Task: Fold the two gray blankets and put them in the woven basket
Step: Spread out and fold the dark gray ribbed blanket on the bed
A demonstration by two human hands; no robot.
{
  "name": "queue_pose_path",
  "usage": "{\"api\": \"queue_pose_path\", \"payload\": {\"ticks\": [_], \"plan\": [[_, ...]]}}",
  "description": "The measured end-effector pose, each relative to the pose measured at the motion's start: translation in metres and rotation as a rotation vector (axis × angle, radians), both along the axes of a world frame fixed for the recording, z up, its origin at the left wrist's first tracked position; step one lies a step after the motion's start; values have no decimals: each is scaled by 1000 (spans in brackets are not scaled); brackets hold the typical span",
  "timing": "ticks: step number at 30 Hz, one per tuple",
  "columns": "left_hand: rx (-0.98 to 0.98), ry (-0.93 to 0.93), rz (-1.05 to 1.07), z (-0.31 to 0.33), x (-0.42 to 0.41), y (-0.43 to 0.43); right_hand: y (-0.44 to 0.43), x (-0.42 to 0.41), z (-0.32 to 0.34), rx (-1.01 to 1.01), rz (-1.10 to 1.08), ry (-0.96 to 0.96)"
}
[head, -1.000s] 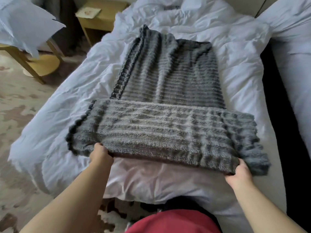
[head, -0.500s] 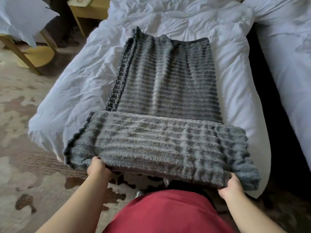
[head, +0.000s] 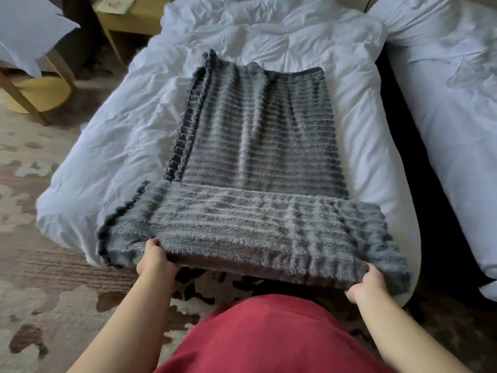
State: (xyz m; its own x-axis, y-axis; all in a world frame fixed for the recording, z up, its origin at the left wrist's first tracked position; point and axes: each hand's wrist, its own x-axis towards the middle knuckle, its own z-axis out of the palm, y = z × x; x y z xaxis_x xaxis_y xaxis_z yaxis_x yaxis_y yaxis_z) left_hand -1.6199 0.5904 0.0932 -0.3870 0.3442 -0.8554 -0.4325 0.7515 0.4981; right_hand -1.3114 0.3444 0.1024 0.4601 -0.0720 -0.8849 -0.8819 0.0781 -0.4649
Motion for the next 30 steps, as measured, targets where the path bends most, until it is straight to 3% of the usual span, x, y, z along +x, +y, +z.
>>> {"api": "queue_pose_path", "payload": {"ticks": [6, 9, 17, 20, 23, 30], "plan": [[35, -72, -1, 16, 29, 45, 55, 38, 28, -190, 38, 65], [62, -182, -18, 22, 49, 74, 83, 68, 39, -164, 7, 78], [463, -244, -246, 52, 136, 157, 203, 137, 71, 339, -22, -255], [399, -247, -364, 30, 154, 173, 237, 148, 44, 270, 169, -256], [251, -244, -500, -2, 164, 179, 251, 153, 3, 175, 300, -70], [57, -206, -454, -49, 192, 200, 239, 176, -50, 12, 288, 139]]}}
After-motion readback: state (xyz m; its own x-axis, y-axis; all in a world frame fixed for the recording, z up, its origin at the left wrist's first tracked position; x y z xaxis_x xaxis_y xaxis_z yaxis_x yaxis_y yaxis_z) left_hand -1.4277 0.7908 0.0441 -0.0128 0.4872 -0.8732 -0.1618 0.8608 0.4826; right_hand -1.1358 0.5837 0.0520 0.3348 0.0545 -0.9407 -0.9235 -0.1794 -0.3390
